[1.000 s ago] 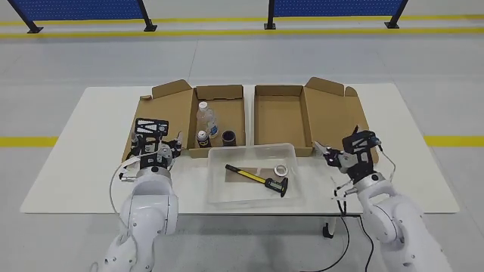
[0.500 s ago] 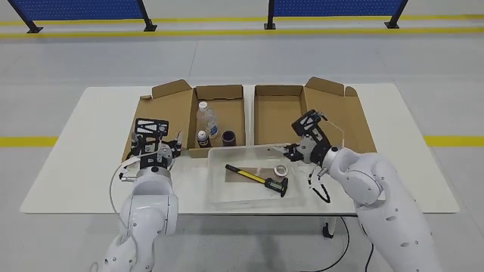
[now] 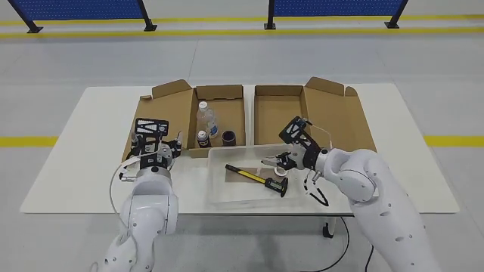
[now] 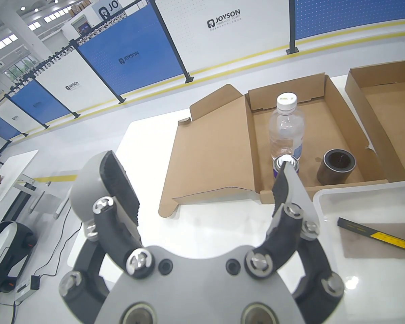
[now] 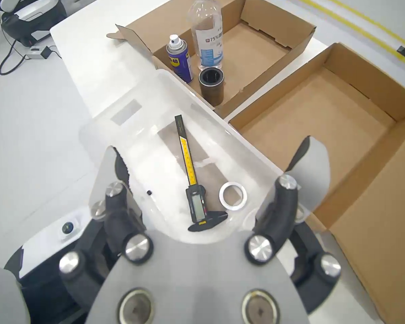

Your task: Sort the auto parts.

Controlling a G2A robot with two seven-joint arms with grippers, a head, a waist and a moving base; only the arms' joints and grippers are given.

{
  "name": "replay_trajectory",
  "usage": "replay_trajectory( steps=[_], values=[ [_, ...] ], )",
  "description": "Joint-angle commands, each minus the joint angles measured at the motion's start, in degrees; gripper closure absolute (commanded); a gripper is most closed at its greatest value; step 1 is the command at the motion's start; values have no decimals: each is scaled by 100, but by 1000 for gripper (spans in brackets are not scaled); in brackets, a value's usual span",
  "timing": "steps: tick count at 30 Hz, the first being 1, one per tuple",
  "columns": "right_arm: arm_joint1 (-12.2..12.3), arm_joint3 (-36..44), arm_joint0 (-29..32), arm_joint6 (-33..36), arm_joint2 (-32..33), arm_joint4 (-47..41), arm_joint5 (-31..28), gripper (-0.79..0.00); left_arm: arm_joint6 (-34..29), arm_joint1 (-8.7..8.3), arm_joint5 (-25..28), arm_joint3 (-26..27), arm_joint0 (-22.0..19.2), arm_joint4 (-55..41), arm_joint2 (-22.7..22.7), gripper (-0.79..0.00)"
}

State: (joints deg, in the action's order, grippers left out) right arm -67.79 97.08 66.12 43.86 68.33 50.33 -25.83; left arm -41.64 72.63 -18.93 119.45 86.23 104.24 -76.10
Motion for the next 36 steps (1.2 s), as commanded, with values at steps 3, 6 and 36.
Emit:
replay_trajectory(
  steps=[3,6,36],
  values=[
    [1,62,-55,-21,-27,83,-52,-785,0,0,0,0,0,0,0,-785],
    [-20,37,-324,219,-252,116,-178,-785,0,0,0,0,0,0,0,-785],
    [-314,-1116,-1309,2199,-2379,436,-50,-785,0,0,0,0,0,0,0,-785]
  ],
)
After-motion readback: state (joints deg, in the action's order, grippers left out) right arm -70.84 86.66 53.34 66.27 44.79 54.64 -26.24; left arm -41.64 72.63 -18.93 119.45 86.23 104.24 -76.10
